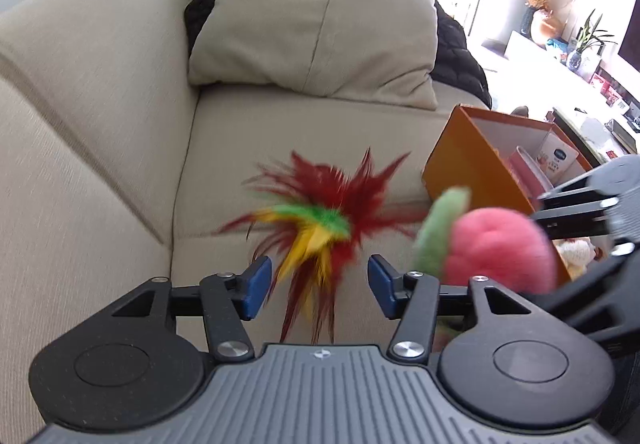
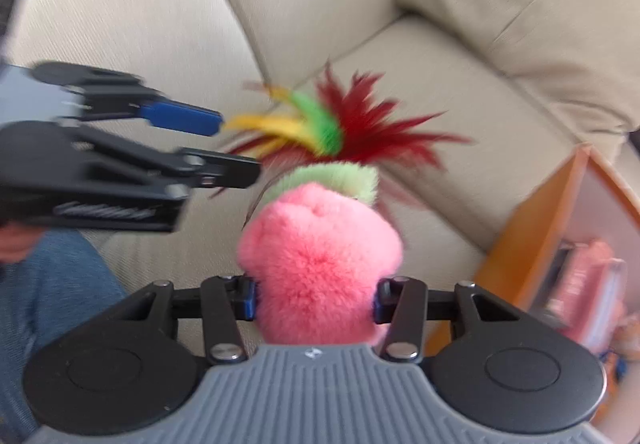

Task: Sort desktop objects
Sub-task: 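Grasp the pink pompom plush with the right tool while the left grasps the feather shuttlecock, then carry the pink pompom with the right tool while the left carries the shuttlecock to the shoebox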

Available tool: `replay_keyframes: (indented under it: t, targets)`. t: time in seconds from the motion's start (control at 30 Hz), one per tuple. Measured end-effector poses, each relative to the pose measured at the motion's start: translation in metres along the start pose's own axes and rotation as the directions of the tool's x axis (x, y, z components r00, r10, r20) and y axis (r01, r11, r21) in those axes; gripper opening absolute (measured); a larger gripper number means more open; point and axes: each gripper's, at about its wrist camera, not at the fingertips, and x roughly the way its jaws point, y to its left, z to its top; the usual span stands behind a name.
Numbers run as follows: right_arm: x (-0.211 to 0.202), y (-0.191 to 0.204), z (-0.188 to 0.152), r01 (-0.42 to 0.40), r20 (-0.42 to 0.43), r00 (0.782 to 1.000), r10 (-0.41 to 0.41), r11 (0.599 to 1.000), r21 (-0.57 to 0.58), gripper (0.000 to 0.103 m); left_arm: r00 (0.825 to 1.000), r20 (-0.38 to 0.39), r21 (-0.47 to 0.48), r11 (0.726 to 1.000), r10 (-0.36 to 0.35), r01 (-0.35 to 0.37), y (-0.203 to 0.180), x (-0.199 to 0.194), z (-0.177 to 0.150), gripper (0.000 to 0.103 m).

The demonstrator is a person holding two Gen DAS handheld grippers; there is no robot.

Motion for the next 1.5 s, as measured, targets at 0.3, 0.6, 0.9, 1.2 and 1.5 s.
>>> replay_keyframes:
  t: [0.3, 0.6, 0.9, 1.2, 1.5]
  targets:
    - [-0.097, -0.038, -0.010, 0.066, 0.172, 0.981, -0.092, 0.986, 0.151, 0.050, 1.000, -0.025, 0.157, 0.988, 0.020, -0.015, -0.018, 0.057, 0.021, 0.067]
    - [-0.134, -0.082, -0.058, 0.169, 0.161, 0.960, -0.229, 0.932, 0.319, 0.050, 0.995, -0.068, 0.156, 0.986, 0.072, -0.060, -0.027, 0.091, 0.024, 0.030]
    - [-0.149, -0.103, -0.104, 0.214, 0.120, 0.952, -0.282, 0.891, 0.400, 0.050, 1.000, 0.002, 0.124, 0.992, 0.025, -0.025, -0.043, 0.046, 0.028, 0.006]
    - [-0.146, -0.109, -0.136, 0.176, 0.035, 0.978, -0.205, 0.906, 0.384, 0.050, 0.965, 0.159, 0.185, 0.966, -0.210, 0.180, -0.116, -0.052, 0.059, 0.005]
    - [-0.113, -0.118, -0.154, 0.172, -0.074, 0.985, -0.155, 0.921, 0.349, 0.050, 0.949, 0.054, 0.261, 0.922, -0.310, 0.286, -0.189, -0.036, 0.055, 0.005]
